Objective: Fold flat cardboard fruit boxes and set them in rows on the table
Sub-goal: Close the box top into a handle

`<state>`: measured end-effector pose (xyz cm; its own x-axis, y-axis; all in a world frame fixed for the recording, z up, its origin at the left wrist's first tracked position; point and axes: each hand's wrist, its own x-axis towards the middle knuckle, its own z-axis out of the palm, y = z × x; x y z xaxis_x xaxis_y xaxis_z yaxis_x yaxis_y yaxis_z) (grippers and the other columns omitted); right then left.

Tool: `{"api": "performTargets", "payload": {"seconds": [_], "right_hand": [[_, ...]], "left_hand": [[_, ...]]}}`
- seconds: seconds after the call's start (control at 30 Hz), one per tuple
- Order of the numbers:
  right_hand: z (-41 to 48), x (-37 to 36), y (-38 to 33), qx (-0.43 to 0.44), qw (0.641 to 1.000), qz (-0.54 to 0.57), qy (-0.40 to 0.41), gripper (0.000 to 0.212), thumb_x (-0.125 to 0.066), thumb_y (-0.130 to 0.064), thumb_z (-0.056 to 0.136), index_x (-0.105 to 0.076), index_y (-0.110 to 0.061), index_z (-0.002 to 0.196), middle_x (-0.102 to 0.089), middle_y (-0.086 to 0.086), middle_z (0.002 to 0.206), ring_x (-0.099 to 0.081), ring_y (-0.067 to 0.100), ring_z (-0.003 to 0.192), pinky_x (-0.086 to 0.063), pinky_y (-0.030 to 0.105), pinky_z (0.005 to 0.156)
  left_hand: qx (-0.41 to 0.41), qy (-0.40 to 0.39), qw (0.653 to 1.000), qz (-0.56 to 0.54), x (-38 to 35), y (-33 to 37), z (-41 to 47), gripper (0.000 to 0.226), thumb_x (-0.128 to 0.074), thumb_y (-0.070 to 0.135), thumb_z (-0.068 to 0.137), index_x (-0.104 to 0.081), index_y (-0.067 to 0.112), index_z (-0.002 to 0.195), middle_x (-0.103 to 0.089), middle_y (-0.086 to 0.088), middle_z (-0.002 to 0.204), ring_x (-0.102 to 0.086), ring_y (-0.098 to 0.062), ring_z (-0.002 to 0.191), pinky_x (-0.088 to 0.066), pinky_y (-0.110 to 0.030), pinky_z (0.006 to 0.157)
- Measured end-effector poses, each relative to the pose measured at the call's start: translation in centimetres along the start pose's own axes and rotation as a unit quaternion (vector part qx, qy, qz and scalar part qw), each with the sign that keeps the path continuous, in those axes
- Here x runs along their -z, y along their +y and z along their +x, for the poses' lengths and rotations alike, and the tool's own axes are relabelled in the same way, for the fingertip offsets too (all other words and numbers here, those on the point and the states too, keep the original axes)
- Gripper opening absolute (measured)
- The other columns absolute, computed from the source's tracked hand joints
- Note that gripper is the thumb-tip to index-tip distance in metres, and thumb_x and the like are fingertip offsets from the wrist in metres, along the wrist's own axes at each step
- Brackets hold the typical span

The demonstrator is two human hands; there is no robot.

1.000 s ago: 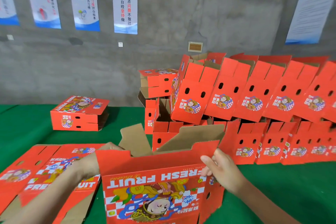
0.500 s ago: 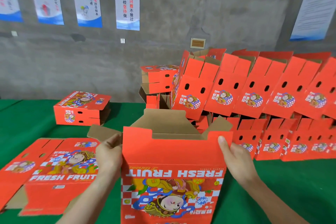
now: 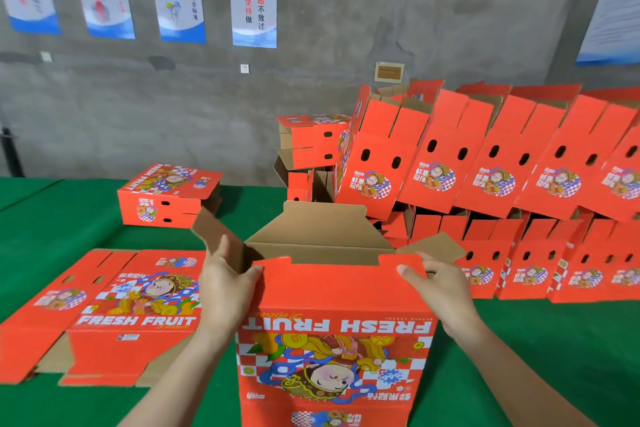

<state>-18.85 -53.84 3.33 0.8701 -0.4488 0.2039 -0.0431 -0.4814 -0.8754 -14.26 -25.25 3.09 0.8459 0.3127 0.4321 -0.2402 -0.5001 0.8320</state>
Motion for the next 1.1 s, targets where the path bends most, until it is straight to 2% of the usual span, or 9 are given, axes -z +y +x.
{"api": "performTargets", "payload": {"seconds": [0.03, 0.13, 0.23, 0.37, 0.57, 0.7, 0.83, 1.0, 1.1], "right_hand": [[-0.1, 0.0, 0.0, 0.015, 1.0, -0.024, 0.008, 0.017, -0.071, -0.032, 0.084, -0.072, -0.016, 0.089, -0.056, -0.002, 0.132, -0.054, 0.02, 0.118, -0.041, 0.035, 0.094], [-0.5, 0.3, 0.0, 0.041, 0.993, -0.109, 0.001, 0.064, -0.071, -0.033, 0.083, -0.043, -0.017, 0.139, -0.04, 0.001, 0.147, -0.039, 0.023, 0.133, -0.034, 0.037, 0.104], [-0.3, 1.0, -0.7, 0.109, 0.946, -0.305, 0.001, 0.067, -0.063, -0.045, 0.085, -0.033, -0.033, 0.143, -0.008, -0.006, 0.16, -0.007, 0.029, 0.145, -0.009, 0.052, 0.115], [1.0, 1.2, -2.8, 0.219, 0.832, -0.501, -0.091, 0.077, -0.057, -0.032, 0.082, -0.017, -0.042, 0.148, 0.023, -0.011, 0.157, 0.034, 0.033, 0.138, 0.024, 0.061, 0.104], [2.3, -0.3, -5.0, 0.183, 0.769, -0.575, -0.212, 0.095, -0.052, -0.007, 0.082, 0.006, -0.037, 0.151, 0.022, -0.007, 0.158, 0.02, 0.031, 0.144, 0.013, 0.062, 0.11], [2.7, -0.6, -4.9, 0.173, 0.773, -0.569, -0.22, 0.097, -0.053, -0.006, 0.08, 0.006, -0.036, 0.151, 0.023, -0.001, 0.158, 0.018, 0.03, 0.145, 0.008, 0.058, 0.113], [2.7, -0.5, -4.4, 0.193, 0.795, -0.537, -0.206, 0.094, -0.055, -0.01, 0.081, 0.001, -0.037, 0.151, 0.016, -0.003, 0.16, 0.014, 0.028, 0.146, 0.008, 0.052, 0.116], [2.1, 0.1, -3.0, 0.296, 0.836, -0.426, -0.18, 0.103, -0.055, 0.0, 0.082, 0.007, -0.052, 0.145, 0.03, -0.016, 0.154, 0.007, 0.022, 0.148, -0.001, 0.045, 0.12], [1.2, 0.7, -1.9, 0.379, 0.861, -0.302, -0.155, 0.109, -0.062, 0.002, 0.082, 0.005, -0.059, 0.142, 0.02, -0.026, 0.154, -0.036, 0.014, 0.135, -0.045, 0.024, 0.099]], "left_hand": [[-0.011, -0.014, 0.999, 0.029, 0.0, 0.1, 0.1, 0.063, -0.078, 0.005, 0.071, -0.053, 0.005, 0.128, -0.057, -0.017, 0.119, -0.055, -0.034, 0.107, -0.043, -0.033, 0.086], [-0.062, -0.054, 0.991, 0.104, 0.2, 0.5, 0.4, 0.062, -0.078, 0.002, 0.066, -0.054, 0.003, 0.123, -0.053, -0.023, 0.123, -0.047, -0.042, 0.116, -0.039, -0.046, 0.102], [-0.068, -0.082, 0.98, 0.166, 0.2, 0.5, 0.6, 0.064, -0.077, 0.007, 0.069, -0.052, 0.005, 0.128, -0.046, -0.02, 0.136, -0.034, -0.043, 0.131, -0.033, -0.052, 0.107], [-0.086, -0.104, 0.97, 0.202, -0.1, 0.5, 0.9, 0.077, -0.076, 0.01, 0.074, -0.04, 0.01, 0.142, -0.028, -0.01, 0.153, -0.02, -0.037, 0.141, -0.024, -0.046, 0.114], [-0.242, -0.118, 0.96, 0.076, 0.4, 0.5, 1.0, 0.078, -0.074, -0.004, 0.073, -0.041, 0.013, 0.142, -0.031, -0.002, 0.151, -0.028, -0.017, 0.14, -0.023, -0.03, 0.115], [-0.272, -0.259, 0.926, 0.033, 0.7, 0.4, 0.6, 0.064, -0.066, 0.024, 0.087, -0.032, 0.037, 0.14, -0.057, 0.024, 0.122, -0.054, 0.001, 0.114, -0.041, -0.015, 0.096], [-0.211, -0.286, 0.926, 0.13, 0.0, 0.7, 2.7, 0.039, -0.046, 0.024, 0.098, -0.043, 0.026, 0.137, -0.066, -0.001, 0.11, -0.06, -0.026, 0.107, -0.042, -0.029, 0.086], [-0.2, -0.308, 0.874, 0.319, -1.6, 2.0, 5.2, 0.082, -0.058, 0.013, 0.08, -0.021, 0.04, 0.148, -0.005, -0.005, 0.154, -0.007, -0.03, 0.142, -0.016, -0.048, 0.113], [-0.145, -0.38, 0.875, 0.263, -2.4, 2.0, 6.3, 0.094, -0.065, 0.016, 0.076, -0.011, 0.036, 0.15, 0.01, 0.003, 0.158, 0.0, -0.026, 0.145, -0.013, -0.05, 0.117]]}}
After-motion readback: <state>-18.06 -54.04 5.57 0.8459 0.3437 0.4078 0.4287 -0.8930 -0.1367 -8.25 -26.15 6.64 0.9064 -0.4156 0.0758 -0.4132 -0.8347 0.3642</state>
